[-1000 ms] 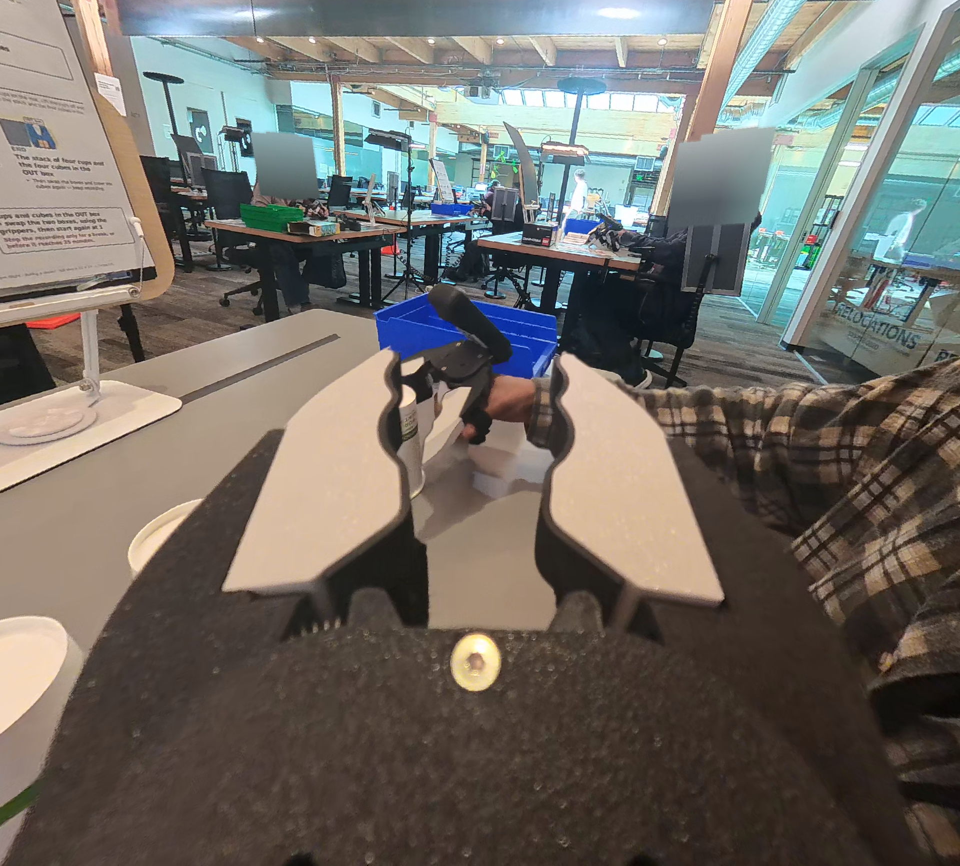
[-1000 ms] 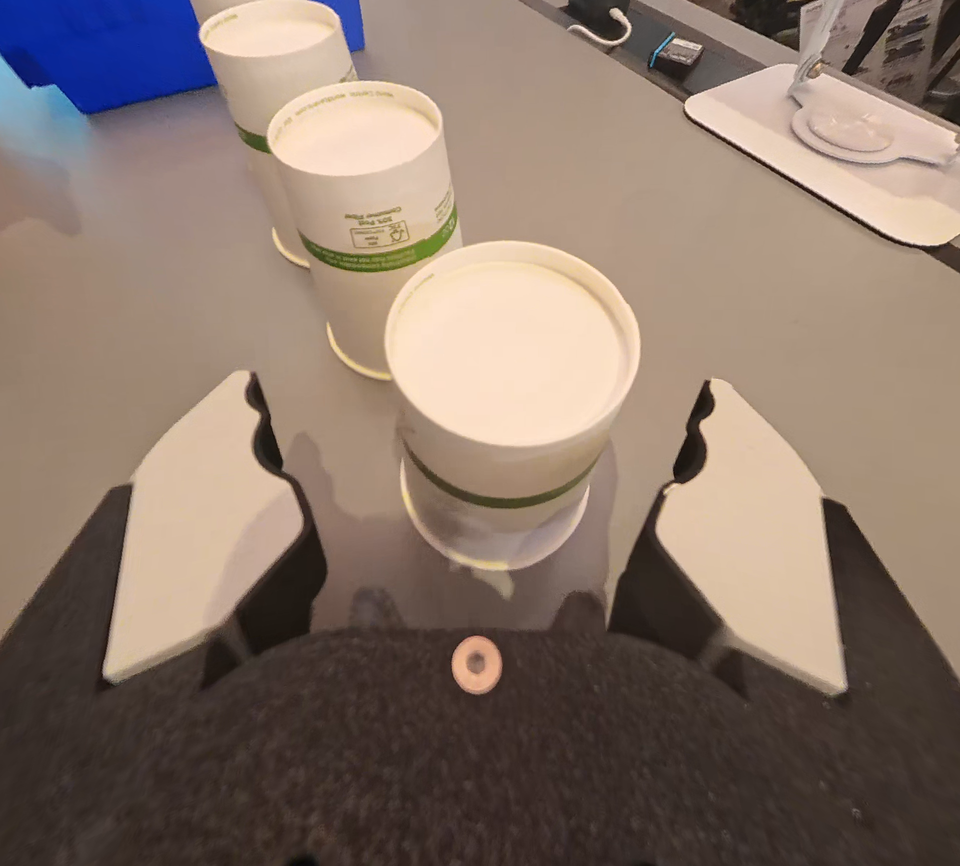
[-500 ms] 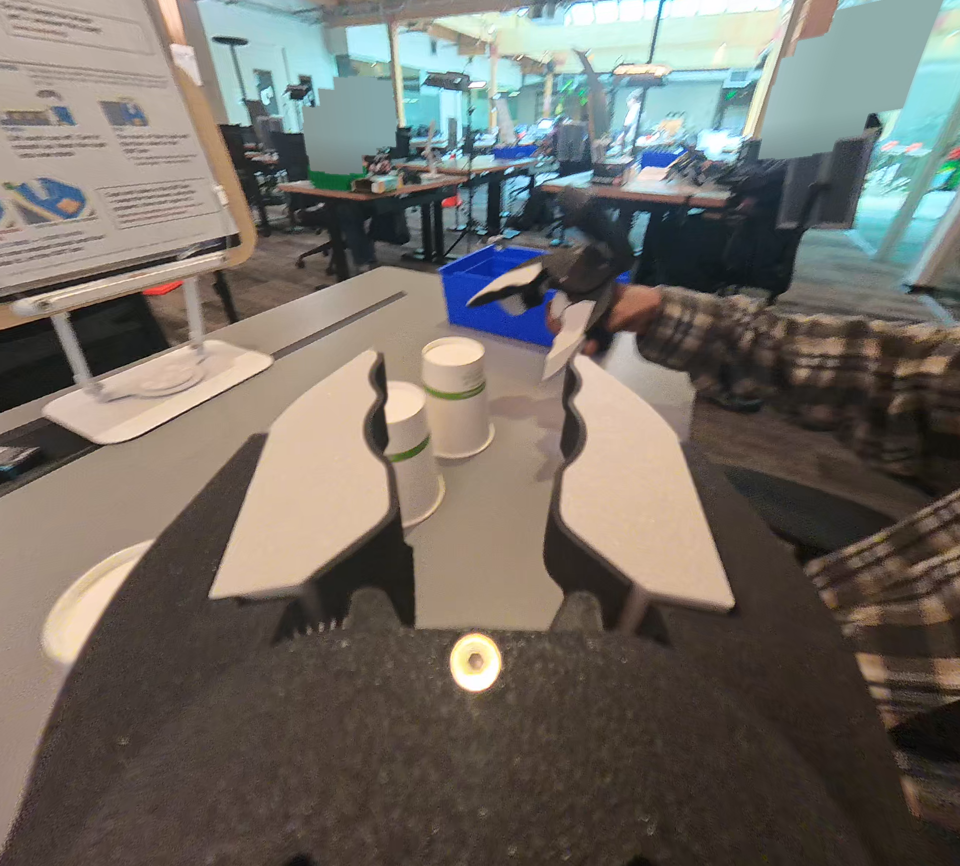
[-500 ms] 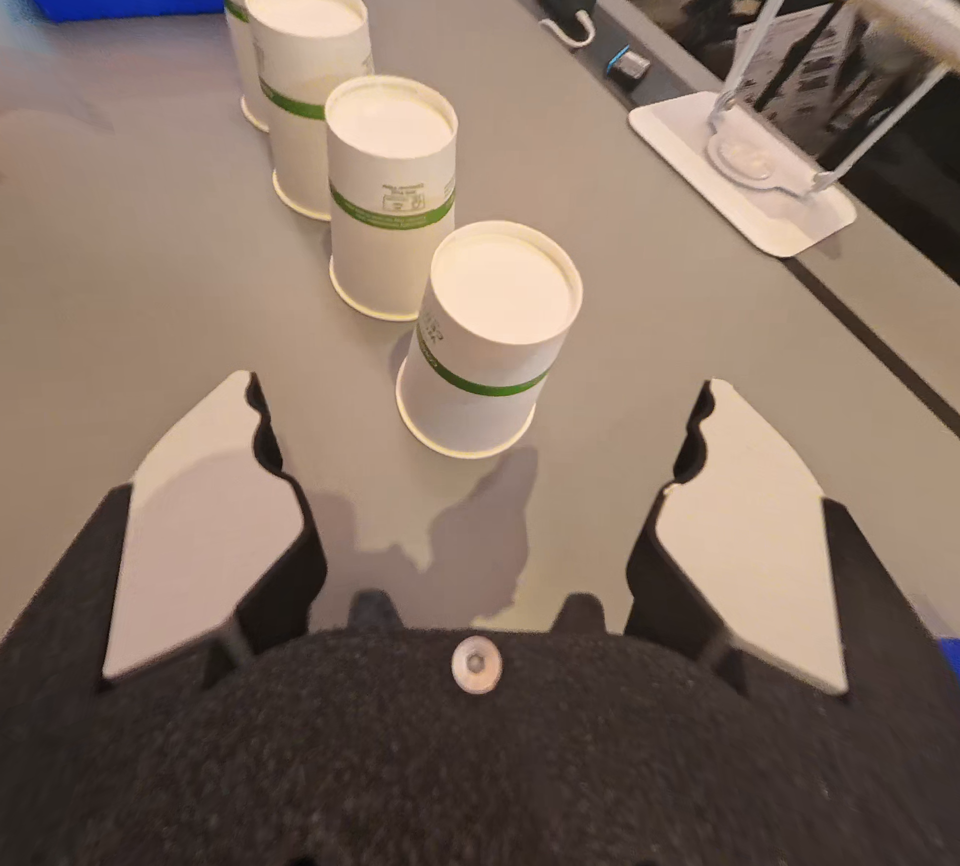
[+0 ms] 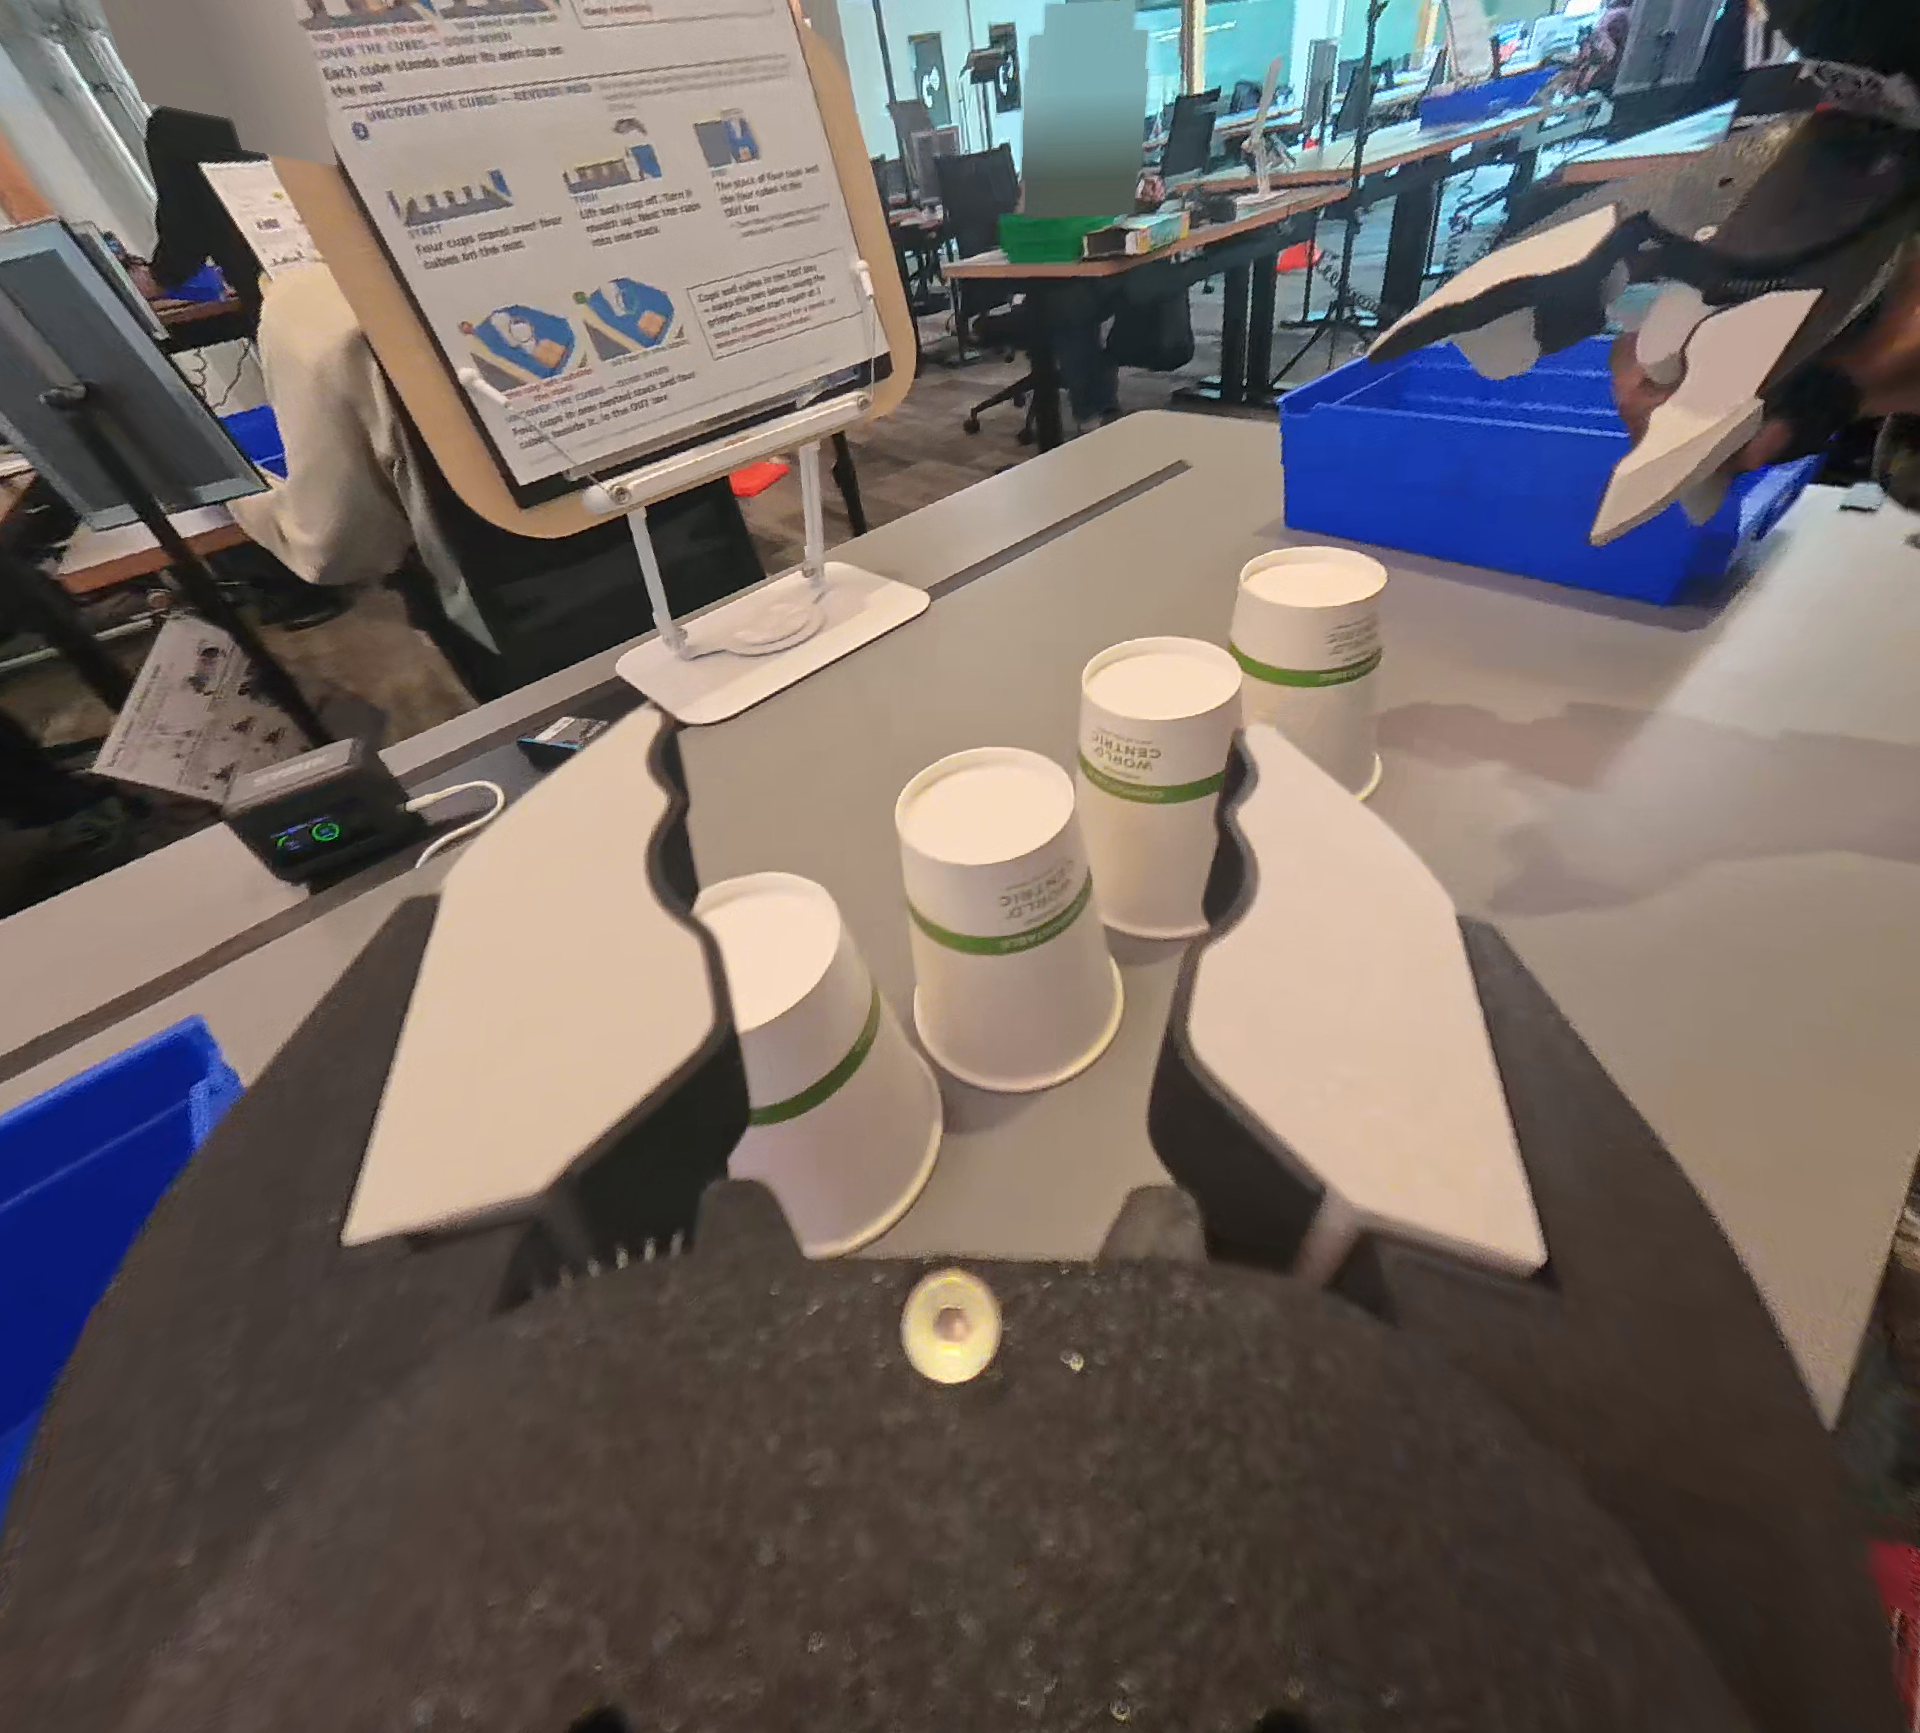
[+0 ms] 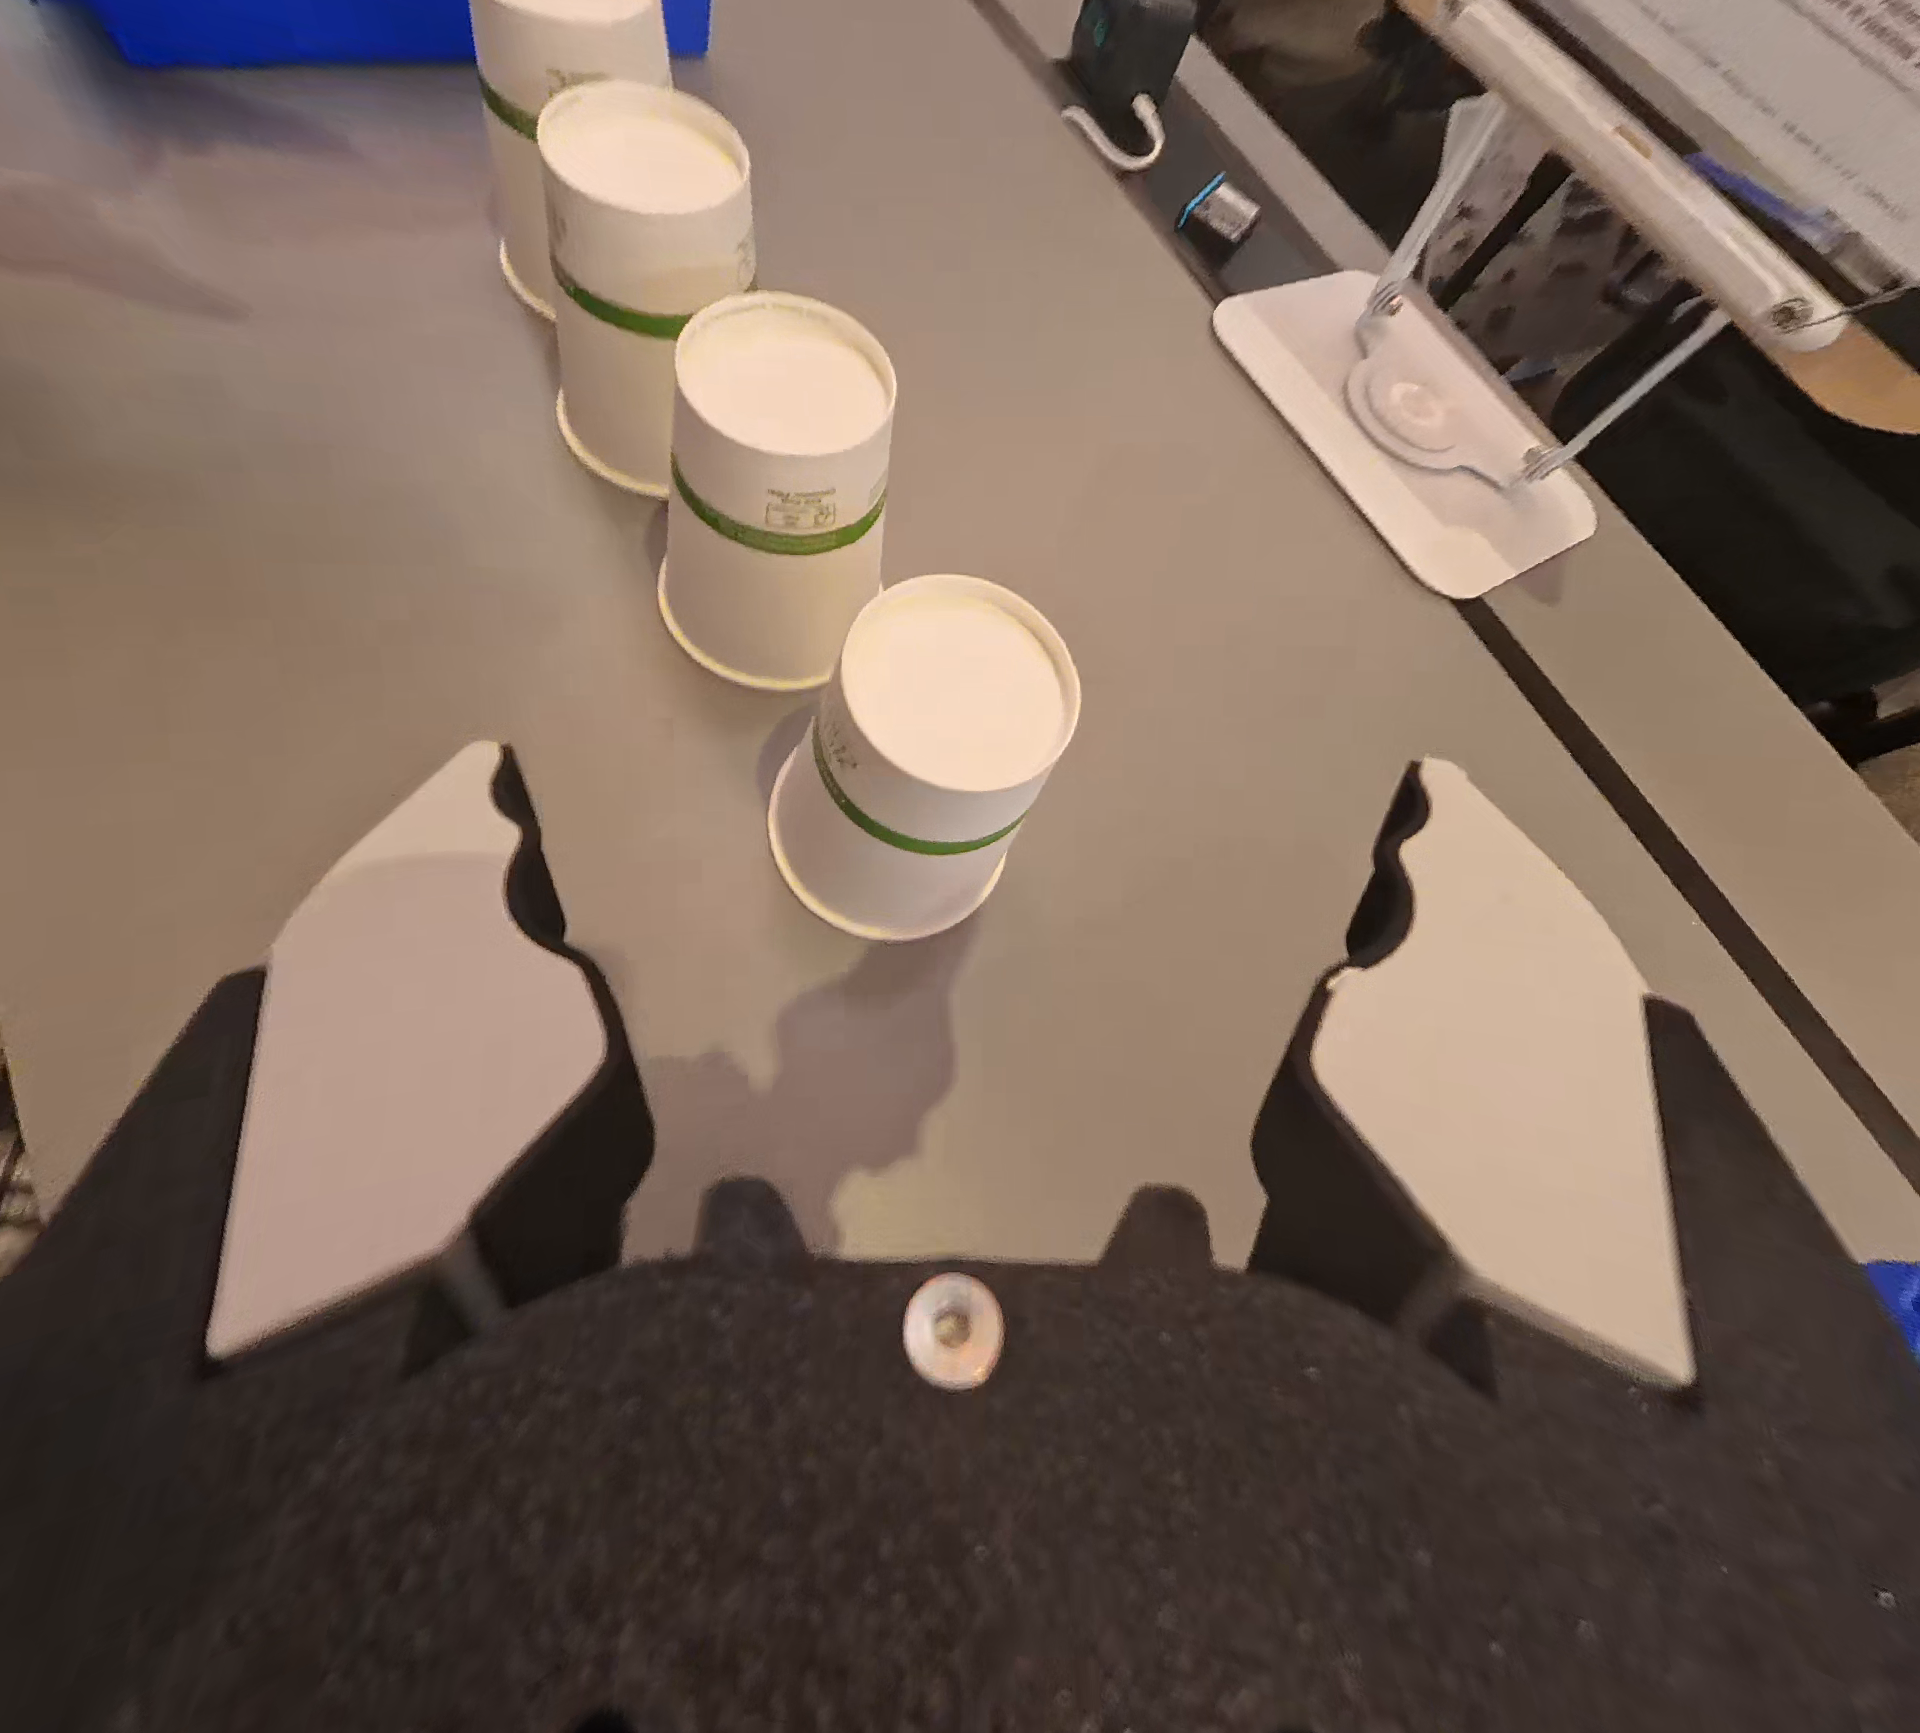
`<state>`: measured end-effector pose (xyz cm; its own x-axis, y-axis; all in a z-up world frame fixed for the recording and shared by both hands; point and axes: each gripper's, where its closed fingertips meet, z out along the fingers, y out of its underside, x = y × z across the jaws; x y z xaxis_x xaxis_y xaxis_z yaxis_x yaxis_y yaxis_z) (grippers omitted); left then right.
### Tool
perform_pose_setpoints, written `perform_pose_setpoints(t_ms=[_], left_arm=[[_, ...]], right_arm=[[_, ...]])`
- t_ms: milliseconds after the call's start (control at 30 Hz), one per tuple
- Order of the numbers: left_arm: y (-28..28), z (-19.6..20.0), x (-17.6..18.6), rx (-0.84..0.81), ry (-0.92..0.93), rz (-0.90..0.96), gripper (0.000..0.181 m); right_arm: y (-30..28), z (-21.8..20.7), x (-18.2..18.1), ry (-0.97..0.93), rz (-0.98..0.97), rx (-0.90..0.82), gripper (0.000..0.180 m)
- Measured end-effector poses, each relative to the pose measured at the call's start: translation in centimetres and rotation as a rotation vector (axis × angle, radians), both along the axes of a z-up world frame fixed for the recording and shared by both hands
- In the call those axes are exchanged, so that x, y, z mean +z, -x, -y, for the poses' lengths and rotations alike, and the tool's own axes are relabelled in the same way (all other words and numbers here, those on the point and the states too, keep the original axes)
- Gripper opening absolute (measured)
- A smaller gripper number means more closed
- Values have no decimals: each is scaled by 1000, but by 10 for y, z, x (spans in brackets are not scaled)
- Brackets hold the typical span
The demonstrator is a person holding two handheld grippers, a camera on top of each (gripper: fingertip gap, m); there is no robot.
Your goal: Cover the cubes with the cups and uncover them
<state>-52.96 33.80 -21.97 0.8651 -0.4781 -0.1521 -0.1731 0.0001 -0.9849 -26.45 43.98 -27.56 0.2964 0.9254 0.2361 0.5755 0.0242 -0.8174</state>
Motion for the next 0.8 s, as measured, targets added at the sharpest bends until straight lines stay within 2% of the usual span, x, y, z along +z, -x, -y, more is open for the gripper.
perform_pose_setpoints(t_ms=[233, 600, 800], left_arm=[[3, -5, -11, 20, 51, -4, 107], [2, -3, -12, 19, 73, -2, 116], [-3, -2, -12, 2, 72, -15, 118]], right_arm=[[8, -4, -19, 42, 196, 86, 141], [23, -11, -48, 133, 565, 245, 129], [29, -17, -69, 163, 756, 277, 125]])
